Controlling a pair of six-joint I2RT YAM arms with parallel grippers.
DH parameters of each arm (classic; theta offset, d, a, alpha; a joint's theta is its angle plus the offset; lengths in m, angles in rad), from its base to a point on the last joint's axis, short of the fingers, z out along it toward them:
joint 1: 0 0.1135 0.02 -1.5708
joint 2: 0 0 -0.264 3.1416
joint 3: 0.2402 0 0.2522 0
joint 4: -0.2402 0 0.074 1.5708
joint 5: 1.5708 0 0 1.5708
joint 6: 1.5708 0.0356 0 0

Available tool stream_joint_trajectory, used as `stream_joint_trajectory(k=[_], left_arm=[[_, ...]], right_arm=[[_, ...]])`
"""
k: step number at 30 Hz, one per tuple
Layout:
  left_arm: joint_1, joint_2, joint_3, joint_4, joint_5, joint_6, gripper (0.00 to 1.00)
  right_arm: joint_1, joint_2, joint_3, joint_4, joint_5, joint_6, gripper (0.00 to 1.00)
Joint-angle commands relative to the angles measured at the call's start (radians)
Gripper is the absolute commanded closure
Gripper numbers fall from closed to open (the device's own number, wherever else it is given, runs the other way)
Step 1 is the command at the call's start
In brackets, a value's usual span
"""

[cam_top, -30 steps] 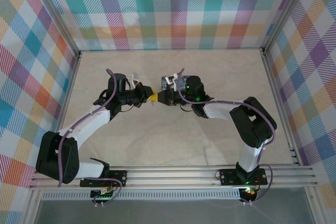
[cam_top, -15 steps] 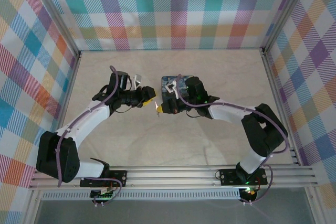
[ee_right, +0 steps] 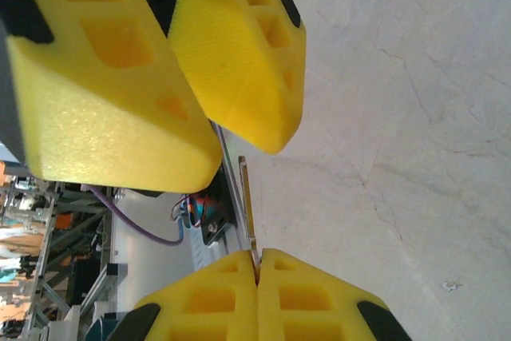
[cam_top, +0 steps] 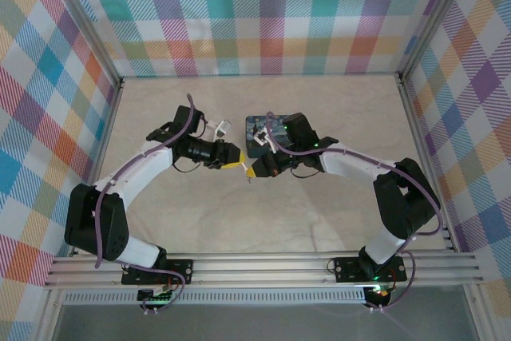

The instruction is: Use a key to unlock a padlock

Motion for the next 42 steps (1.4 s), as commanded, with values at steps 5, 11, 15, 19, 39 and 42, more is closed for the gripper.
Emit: stream_joint_trajectory(k=[5,11,15,19,39,42], left_arm=[[-0.03,0.017,0.03,-0.067,0.103,0.107,0.73],[-0.036,0.023,0.026,-0.077,0.095,0.118,0.76],[-0.038,0.017,0.024,-0.074,0.102,0.124,0.89],[-0.039,0.018,0.016,-0.074,0.107,0.132,0.89],[-0.039,0.063,0.084,-0.12,0.092,0.157,0.7],[-0.039,0.056,0.08,-0.118,0.094,0.158,0.7]], right_arm=[[-0.004,-0.004,0.033,-0.035,-0.061,-0.044,1.0],[-0.005,-0.002,0.038,-0.019,-0.084,-0.035,1.0],[-0.005,0.015,0.046,-0.027,-0.101,-0.032,1.0],[-0.005,0.026,0.062,-0.049,-0.111,-0.037,1.0],[-0.028,-0.021,0.056,-0.187,-0.118,-0.126,1.0],[-0.03,-0.016,0.058,-0.199,-0.124,-0.136,1.0]])
